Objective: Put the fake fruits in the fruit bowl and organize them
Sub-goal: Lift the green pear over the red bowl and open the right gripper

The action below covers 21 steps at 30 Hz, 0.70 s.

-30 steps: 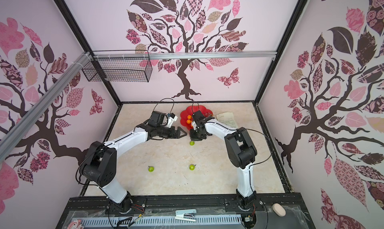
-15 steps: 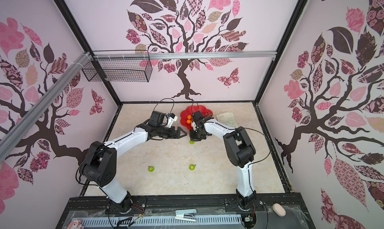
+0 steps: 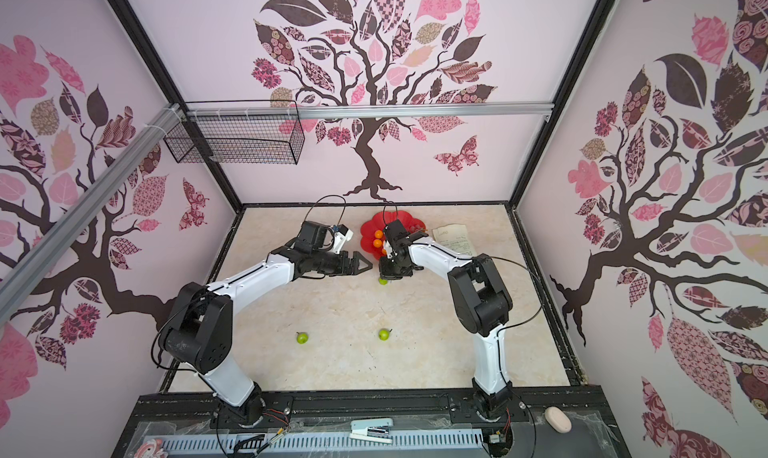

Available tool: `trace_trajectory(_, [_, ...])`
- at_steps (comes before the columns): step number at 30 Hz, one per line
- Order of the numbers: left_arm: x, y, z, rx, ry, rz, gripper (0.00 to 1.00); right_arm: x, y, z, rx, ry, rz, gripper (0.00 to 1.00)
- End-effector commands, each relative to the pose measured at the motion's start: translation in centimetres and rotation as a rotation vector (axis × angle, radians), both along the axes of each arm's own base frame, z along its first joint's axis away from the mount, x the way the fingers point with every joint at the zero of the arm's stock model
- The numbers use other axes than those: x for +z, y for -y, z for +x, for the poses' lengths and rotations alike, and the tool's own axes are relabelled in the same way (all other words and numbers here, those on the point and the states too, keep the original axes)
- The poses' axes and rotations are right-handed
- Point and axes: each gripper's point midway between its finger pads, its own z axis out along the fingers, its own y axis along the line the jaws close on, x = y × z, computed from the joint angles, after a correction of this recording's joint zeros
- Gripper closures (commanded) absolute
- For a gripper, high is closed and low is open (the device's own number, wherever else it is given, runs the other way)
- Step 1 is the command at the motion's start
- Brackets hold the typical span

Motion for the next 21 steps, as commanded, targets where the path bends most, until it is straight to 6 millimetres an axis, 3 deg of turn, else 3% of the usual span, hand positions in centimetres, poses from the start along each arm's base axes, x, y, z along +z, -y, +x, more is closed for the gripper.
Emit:
trace_trajectory(1, [2.5,0.3,2.4,0.030,0.063,-0.051,0.02,5.9,-0.5,2.2,-0.010,0.147,0.051,1.00])
trace_trajectory(11, [2.2,0.6,4.8,0.070,0.059,-0.025,0.02,10.2,0.1,6.5,-0.117,0.256,0.124,1.00])
trace_trajectory(16, [1.6,1.1,6.0,0.076,0.046,-0.008,0.02,9.5,0.6,8.1,-0.147,0.261,0.075,1.00])
trace_trajectory(21, [0.0,1.9,5.2,0.045,0.020,0.018,0.02,7.7,1.3,9.1,-0.178,0.234,0.010,1.00])
